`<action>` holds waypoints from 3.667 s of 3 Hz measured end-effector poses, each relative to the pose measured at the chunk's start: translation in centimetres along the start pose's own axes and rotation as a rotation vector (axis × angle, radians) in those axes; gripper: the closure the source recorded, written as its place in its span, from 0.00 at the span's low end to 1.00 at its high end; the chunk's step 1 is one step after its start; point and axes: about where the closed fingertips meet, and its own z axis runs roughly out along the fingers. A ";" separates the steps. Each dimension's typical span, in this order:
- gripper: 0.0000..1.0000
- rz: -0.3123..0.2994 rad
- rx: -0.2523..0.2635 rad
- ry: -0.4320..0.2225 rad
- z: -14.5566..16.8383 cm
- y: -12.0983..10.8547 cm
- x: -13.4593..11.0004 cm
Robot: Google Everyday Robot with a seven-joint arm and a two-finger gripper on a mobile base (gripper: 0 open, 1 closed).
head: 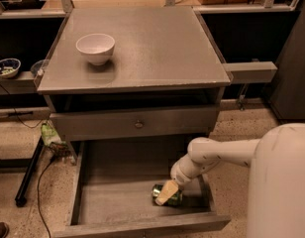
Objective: Pick green can from middle drawer and place on counter
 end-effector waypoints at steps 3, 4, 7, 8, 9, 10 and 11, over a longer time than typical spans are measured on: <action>0.00 -0.033 -0.083 -0.012 2.3 1.4 -0.1; 0.00 -0.053 -0.125 -0.021 3.2 2.3 0.1; 0.00 -0.065 -0.061 0.024 4.8 1.6 0.3; 0.00 -0.077 -0.045 0.041 5.6 1.8 0.5; 0.19 -0.077 -0.045 0.041 5.6 1.8 0.5; 0.42 -0.077 -0.045 0.041 5.6 1.8 0.5; 0.66 -0.077 -0.045 0.041 5.6 1.8 0.5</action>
Offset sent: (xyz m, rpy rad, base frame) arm -0.0079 0.0168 -0.0178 0.0610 0.0384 0.0528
